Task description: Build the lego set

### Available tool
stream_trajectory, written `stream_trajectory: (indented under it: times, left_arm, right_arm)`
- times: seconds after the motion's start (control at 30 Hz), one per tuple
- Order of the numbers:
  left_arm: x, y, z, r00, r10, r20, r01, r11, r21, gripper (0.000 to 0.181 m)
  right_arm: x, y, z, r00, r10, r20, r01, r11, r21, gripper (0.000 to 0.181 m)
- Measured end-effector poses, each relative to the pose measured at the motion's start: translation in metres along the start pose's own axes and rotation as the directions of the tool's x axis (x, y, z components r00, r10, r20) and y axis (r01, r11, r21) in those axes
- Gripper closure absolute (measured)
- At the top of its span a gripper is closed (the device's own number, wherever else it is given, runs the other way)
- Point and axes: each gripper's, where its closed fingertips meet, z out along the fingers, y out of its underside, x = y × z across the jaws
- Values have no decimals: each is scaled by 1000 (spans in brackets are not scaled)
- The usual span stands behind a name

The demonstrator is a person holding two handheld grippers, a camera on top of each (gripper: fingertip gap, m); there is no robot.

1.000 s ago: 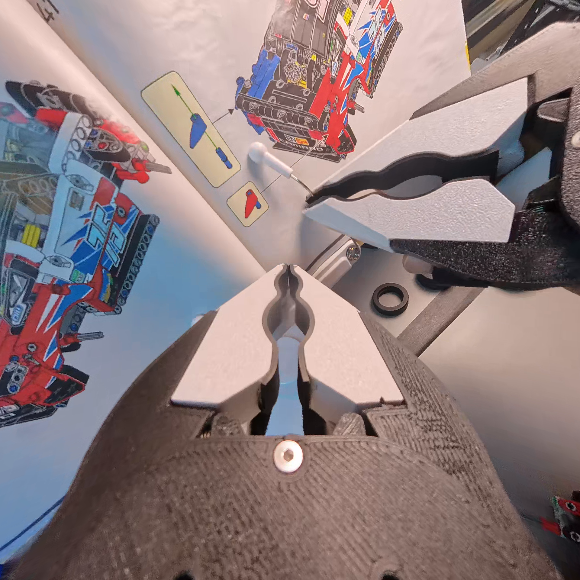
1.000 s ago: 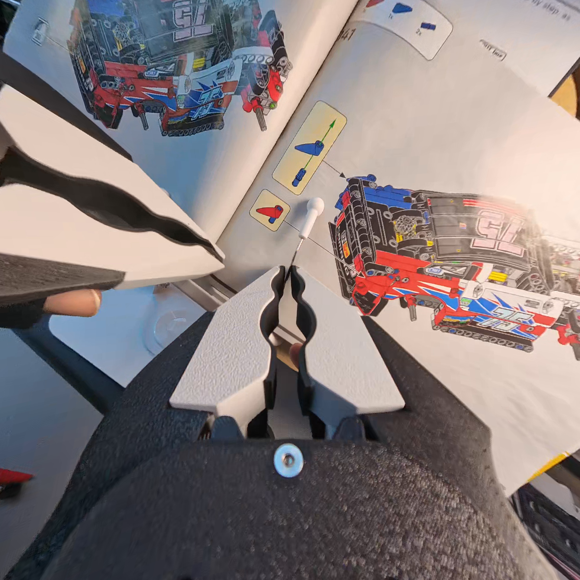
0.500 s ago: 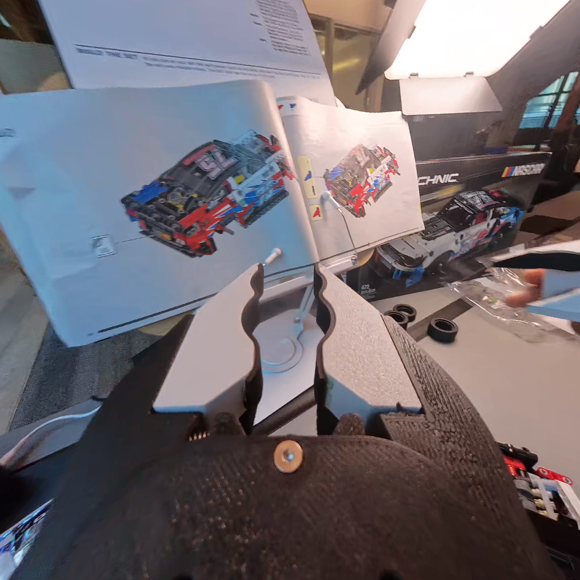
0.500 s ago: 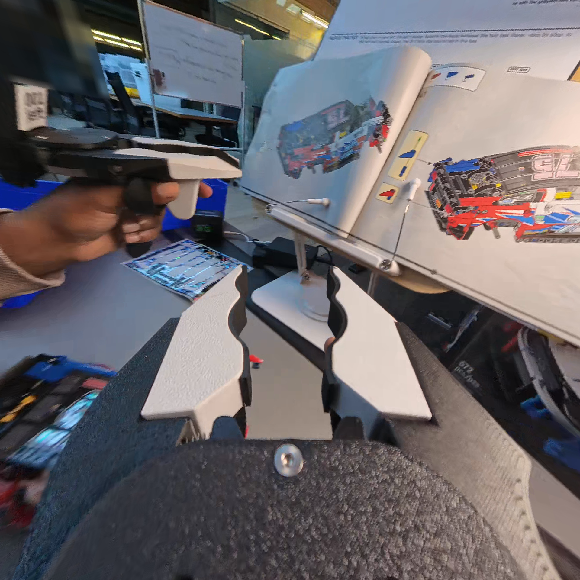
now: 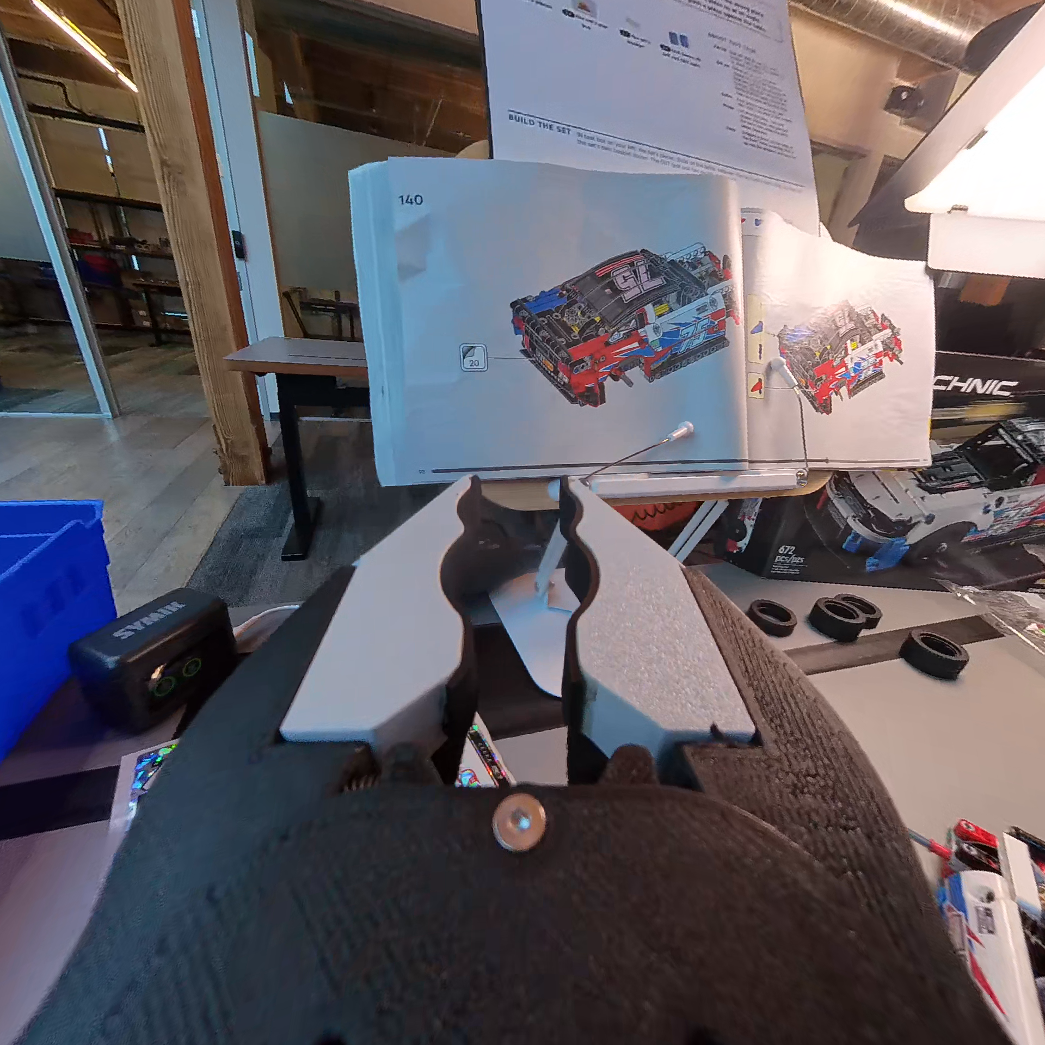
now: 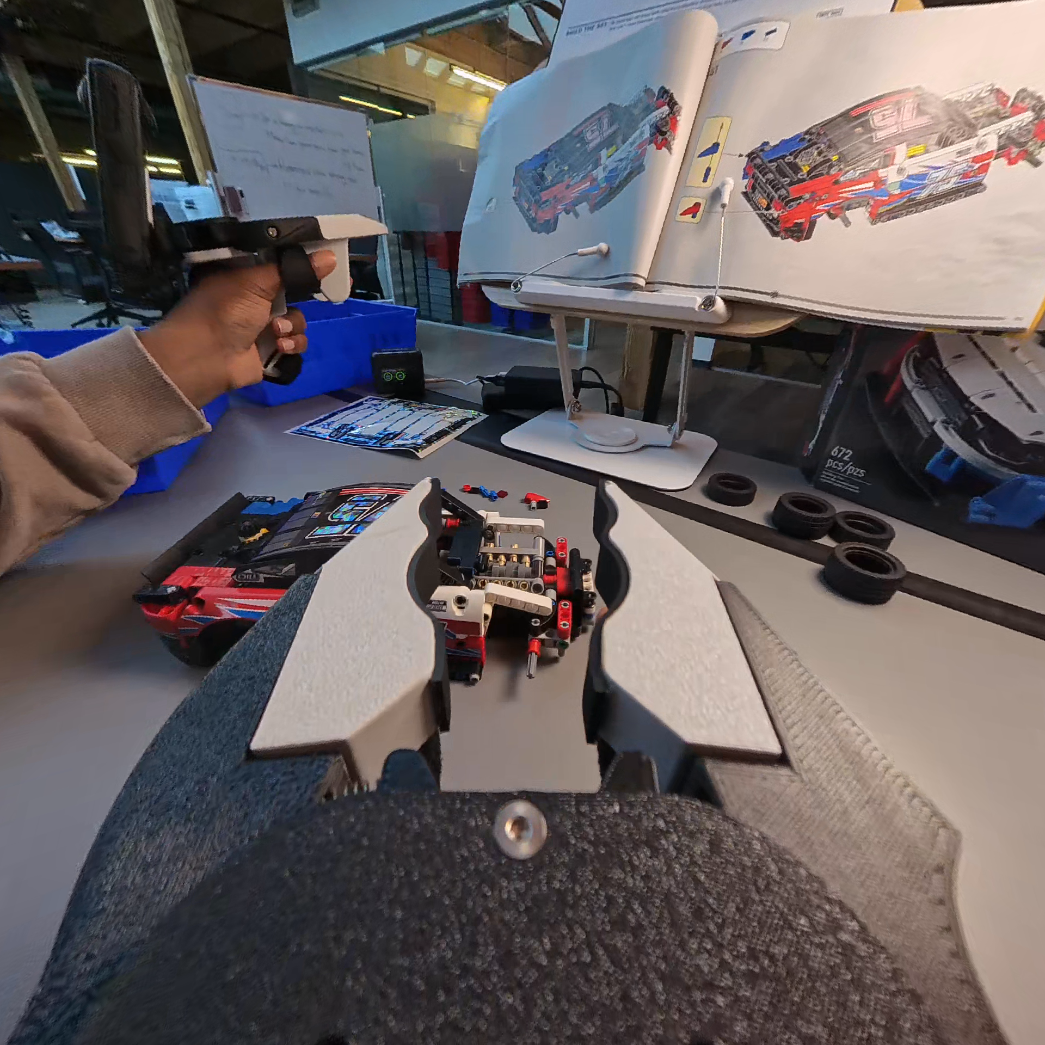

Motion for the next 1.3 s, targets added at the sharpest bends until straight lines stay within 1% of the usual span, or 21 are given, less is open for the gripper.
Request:
stream_trajectory:
  times: [0.07,0.13,0.2,0.27,0.33,0.4,0.43,0.47,0.6,0.7,0.73,0.77,0.83,0.87,0.97,1.07,1.1,1.17,1.23,1.3]
  left_arm:
    - [-5,4,5,999,45,24,-45,999,-14,157]
    - [-12,14,10,995,89,37,-86,994,-67,155]
    - [-15,34,16,997,78,15,-74,984,-162,148]
    - [-22,60,19,999,49,12,-44,959,-280,139]
    - [-30,94,18,999,45,19,-32,902,-431,127]
    - [-36,131,12,999,46,14,-29,812,-584,104]
    - [-37,147,8,999,37,10,-22,767,-642,94]
    - [-36,159,5,1000,26,4,-16,736,-676,87]
    - [-38,188,-6,999,37,-6,-28,655,-755,82]
    - [-32,206,-15,999,-7,-33,-22,590,-807,85]
    - [-32,209,-16,999,-2,-41,-32,582,-813,87]
    - [-35,210,-18,999,21,-39,-44,577,-816,95]
    - [-38,210,-21,998,47,-46,-64,565,-822,105]
    - [-40,210,-23,996,70,-52,-82,556,-827,114]
    - [-37,208,-29,995,76,-69,-99,540,-835,144]
    - [-38,201,-31,982,162,-93,-166,534,-829,167]
    - [-37,196,-30,978,186,-95,-183,545,-818,174]
    - [-37,180,-27,969,230,-92,-212,579,-787,181]
    - [-33,161,-25,961,262,-90,-238,615,-752,181]
    - [-25,142,-25,960,263,-97,-251,652,-715,181]
  right_arm:
    - [6,0,0,1000,-7,-17,8,1000,22,132]
    - [7,6,0,1000,11,-6,-11,1000,5,132]
    - [7,8,0,1000,24,2,-24,1000,4,133]
    - [10,10,-1,999,42,-3,-42,999,5,135]
    - [12,13,0,997,76,7,-76,997,-8,134]
    - [11,12,-1,994,103,26,-103,995,-2,135]
    - [10,12,-2,994,106,33,-106,994,-1,135]
    - [9,13,-2,994,104,38,-104,995,-5,136]
    - [3,17,-2,993,99,64,-98,995,-22,137]
    - [-3,19,-1,993,86,79,-84,996,-31,138]
    - [-3,20,-1,993,81,81,-78,996,-36,138]
    - [-3,20,-1,994,76,78,-73,997,-39,138]
    - [-2,22,0,995,75,71,-72,996,-45,139]
    - [-1,22,0,994,80,68,-77,996,-48,139]
    - [0,22,0,993,97,62,-94,994,-51,140]
    - [1,22,-1,995,87,57,-84,995,-49,141]
    - [1,21,-2,995,81,55,-78,996,-48,142]
    - [1,21,-2,996,71,54,-69,997,-46,142]
    - [1,21,-2,997,58,52,-55,997,-46,142]
    - [1,20,-2,998,36,42,-34,998,-45,143]
